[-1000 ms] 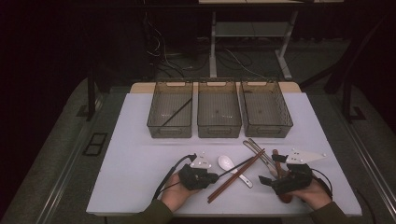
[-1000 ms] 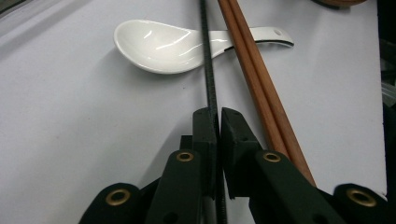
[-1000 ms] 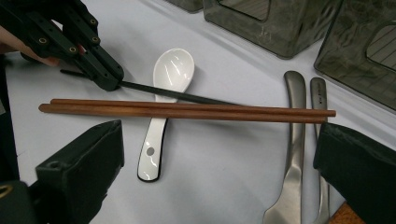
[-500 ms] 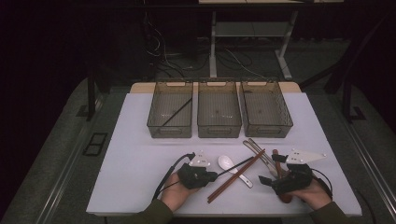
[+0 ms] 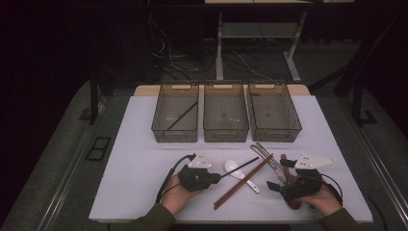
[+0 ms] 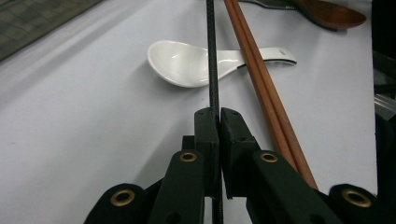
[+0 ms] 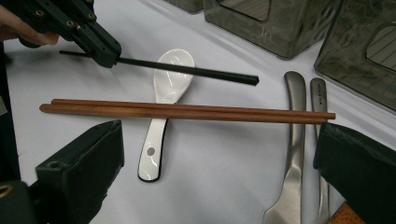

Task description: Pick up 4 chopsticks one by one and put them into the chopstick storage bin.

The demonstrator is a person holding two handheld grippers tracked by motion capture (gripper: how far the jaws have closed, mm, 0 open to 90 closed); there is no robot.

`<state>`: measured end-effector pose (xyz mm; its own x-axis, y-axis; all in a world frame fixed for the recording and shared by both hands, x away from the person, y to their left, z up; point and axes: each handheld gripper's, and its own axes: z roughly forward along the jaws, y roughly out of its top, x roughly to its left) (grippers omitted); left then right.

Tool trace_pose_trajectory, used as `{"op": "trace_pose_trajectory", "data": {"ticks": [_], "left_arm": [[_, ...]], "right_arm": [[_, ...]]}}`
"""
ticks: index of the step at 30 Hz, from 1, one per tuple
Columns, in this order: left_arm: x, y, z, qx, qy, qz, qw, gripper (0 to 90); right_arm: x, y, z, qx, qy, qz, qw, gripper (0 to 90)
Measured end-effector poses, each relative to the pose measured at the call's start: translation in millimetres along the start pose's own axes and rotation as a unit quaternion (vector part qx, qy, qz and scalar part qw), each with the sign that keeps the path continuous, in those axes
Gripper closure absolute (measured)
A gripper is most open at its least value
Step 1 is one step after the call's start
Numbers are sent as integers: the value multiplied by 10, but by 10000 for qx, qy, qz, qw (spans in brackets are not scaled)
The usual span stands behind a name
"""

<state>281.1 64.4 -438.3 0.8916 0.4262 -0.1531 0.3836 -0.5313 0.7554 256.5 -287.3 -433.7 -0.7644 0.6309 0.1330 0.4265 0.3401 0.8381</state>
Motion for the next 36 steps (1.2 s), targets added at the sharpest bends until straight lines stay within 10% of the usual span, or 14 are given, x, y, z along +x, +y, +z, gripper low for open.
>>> {"op": "trace_pose_trajectory", "data": {"ticks": [36], "left_arm": [[366,-58,-513,-419,436,-187,9980,857]], "right_arm": [[-1,0,1,8,19,2,10000,16]]}}
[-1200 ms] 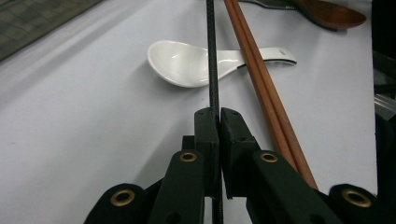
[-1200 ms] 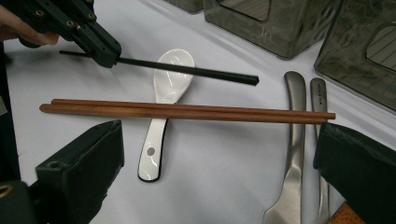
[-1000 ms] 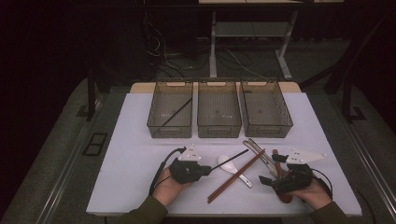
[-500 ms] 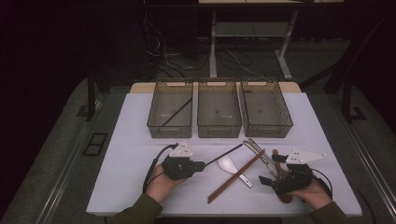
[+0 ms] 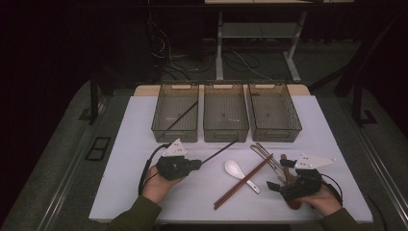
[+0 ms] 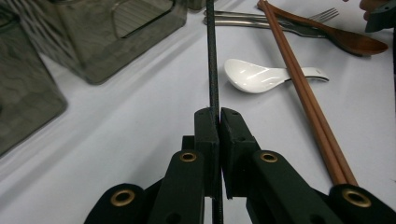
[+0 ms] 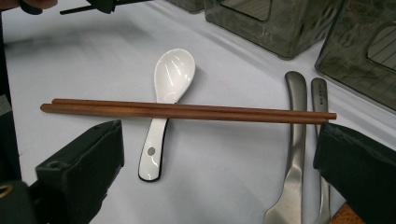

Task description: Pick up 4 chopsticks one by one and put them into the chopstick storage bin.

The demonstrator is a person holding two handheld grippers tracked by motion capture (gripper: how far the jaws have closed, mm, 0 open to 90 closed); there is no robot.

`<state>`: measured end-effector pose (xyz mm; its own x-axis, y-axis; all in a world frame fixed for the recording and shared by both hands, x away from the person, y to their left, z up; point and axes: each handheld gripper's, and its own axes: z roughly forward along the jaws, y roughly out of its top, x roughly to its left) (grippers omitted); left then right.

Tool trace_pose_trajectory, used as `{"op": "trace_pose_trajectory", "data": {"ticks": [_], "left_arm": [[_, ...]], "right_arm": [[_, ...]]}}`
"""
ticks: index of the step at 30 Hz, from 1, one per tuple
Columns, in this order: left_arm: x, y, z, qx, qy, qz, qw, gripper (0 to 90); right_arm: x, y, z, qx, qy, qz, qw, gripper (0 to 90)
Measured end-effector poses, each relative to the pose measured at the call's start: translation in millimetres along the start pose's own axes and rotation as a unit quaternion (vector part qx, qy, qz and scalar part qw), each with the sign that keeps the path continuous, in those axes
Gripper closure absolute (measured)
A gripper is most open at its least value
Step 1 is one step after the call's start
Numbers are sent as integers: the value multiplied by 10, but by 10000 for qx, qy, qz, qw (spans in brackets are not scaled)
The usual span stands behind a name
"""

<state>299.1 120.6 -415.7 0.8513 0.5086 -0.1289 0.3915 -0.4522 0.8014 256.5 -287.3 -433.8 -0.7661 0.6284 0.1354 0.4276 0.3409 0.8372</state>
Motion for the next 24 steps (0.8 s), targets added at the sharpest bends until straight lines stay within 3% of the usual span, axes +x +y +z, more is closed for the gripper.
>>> {"op": "trace_pose_trajectory", "data": {"ticks": [11,24], "left_arm": [[130,44,-135,-169,223,-72,9996,857],[395,112,-276,-387,446,-259,9979,857]], "right_arm": [[-1,-1,8,11,-2,5,10000,16],[-4,-2,14,23,-19,9,10000,16]]}}
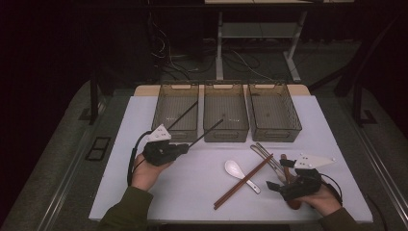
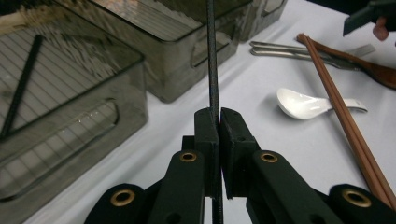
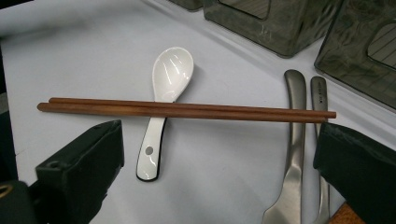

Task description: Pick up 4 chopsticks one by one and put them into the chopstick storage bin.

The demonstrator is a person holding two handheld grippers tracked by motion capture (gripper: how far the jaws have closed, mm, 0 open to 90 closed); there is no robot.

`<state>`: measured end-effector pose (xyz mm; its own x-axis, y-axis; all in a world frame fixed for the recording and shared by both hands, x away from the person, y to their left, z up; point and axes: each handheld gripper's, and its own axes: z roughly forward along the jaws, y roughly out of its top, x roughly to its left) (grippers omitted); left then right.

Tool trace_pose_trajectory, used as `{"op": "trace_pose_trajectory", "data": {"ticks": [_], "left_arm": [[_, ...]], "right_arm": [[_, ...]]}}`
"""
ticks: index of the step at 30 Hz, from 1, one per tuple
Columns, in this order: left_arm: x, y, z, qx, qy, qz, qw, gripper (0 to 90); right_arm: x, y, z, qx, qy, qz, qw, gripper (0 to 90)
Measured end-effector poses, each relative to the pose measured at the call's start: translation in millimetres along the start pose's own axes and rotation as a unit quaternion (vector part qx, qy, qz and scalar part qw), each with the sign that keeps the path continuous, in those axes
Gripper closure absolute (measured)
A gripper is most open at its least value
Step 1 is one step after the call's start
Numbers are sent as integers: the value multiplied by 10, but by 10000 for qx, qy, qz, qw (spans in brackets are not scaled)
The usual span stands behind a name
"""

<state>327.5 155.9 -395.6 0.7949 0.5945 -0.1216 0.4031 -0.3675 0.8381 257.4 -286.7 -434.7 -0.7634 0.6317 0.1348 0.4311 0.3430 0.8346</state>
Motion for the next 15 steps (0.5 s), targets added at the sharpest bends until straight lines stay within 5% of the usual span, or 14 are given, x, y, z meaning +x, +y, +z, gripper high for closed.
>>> {"op": "trace_pose_trajectory", "data": {"ticks": [15], "left_arm": [[355,202,-41,-129,385,-21,9992,857]], "right_arm": [[-16,1,-6,-25,-22,40,10000,16]]}}
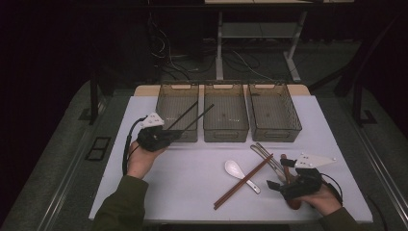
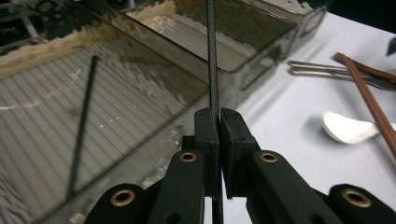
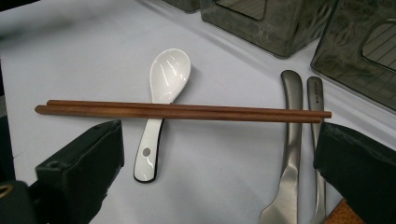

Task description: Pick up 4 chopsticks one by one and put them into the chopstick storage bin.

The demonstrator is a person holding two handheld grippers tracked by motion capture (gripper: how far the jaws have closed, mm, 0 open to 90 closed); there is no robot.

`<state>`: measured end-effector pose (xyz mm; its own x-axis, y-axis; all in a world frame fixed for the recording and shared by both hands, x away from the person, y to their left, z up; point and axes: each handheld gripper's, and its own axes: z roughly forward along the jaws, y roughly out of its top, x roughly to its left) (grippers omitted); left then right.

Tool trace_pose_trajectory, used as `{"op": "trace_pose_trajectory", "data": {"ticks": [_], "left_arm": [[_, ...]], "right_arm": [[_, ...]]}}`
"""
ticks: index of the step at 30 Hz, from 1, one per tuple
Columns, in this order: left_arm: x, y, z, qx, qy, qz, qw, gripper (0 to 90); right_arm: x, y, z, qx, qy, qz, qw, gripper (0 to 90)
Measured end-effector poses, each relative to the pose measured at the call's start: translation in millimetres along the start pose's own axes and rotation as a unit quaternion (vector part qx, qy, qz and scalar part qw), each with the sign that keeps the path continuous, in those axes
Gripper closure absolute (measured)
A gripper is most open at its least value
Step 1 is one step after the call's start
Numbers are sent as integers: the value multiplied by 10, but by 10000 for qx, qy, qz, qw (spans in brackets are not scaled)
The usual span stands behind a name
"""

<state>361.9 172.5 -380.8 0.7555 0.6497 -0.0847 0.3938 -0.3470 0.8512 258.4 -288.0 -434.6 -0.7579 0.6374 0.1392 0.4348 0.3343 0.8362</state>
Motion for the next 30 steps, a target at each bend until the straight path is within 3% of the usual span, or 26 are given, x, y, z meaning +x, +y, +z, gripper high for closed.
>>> {"op": "trace_pose_trajectory", "data": {"ticks": [12,18,30], "left_arm": [[301,262,88,-9,281,-90,9996,857],[441,377,142,99,486,-104,9987,857],[667,407,311,173,813,-252,9962,857]], "right_arm": [[-2,-3,0,8,-2,7,10000,16],[-3,-4,-3,3,-6,10,10000,16],[-4,-5,-2,2,7,10,10000,16]]}}
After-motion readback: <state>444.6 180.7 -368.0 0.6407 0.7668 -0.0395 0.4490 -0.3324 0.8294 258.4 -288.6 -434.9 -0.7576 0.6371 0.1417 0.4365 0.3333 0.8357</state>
